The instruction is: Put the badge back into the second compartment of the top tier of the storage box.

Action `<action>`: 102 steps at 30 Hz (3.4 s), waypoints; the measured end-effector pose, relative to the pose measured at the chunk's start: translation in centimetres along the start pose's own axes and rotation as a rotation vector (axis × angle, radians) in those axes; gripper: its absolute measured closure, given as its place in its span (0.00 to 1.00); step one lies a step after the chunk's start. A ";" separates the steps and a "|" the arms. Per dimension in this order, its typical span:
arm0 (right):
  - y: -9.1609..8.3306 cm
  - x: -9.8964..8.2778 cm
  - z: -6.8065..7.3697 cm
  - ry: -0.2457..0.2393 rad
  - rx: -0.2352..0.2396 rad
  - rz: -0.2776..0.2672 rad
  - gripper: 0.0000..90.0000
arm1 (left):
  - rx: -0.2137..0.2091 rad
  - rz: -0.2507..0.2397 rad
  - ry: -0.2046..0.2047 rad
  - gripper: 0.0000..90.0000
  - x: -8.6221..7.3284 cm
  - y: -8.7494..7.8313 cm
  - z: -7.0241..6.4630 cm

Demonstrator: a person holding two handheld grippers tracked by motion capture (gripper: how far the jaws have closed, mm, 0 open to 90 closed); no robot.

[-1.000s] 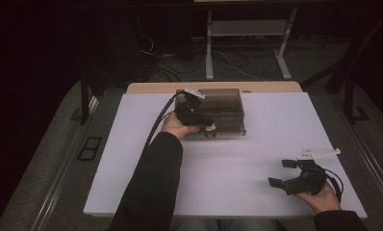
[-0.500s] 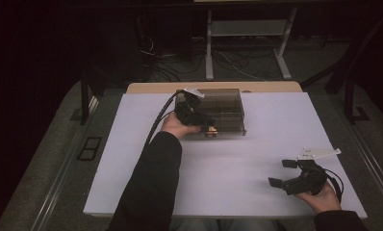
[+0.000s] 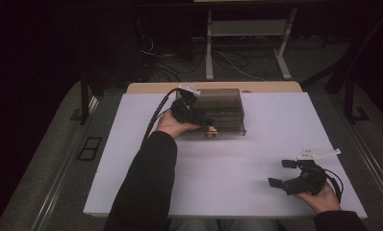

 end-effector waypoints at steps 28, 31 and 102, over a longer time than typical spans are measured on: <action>-0.1 0.0 0.0 0.003 0.000 -0.005 0.00 | 0.077 -0.050 0.062 0.00 -1.4 -3.1 -2.3; -0.1 0.0 0.0 0.004 0.000 -0.005 0.00 | 0.080 -0.064 0.063 0.00 -1.8 -3.4 -2.5; 0.1 0.0 0.1 0.009 0.000 -0.006 0.00 | 0.148 -0.242 -0.090 0.00 -15.2 -7.7 -2.7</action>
Point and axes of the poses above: each handheld gripper's, and its own axes: y roughly forward along the jaws, x roughly out of its top, z roughly to its left, the point moved 8 cm from there along y, roughly forward along the jaws, and after that the axes turned 6 degrees about -y, right-handed, at the moved point
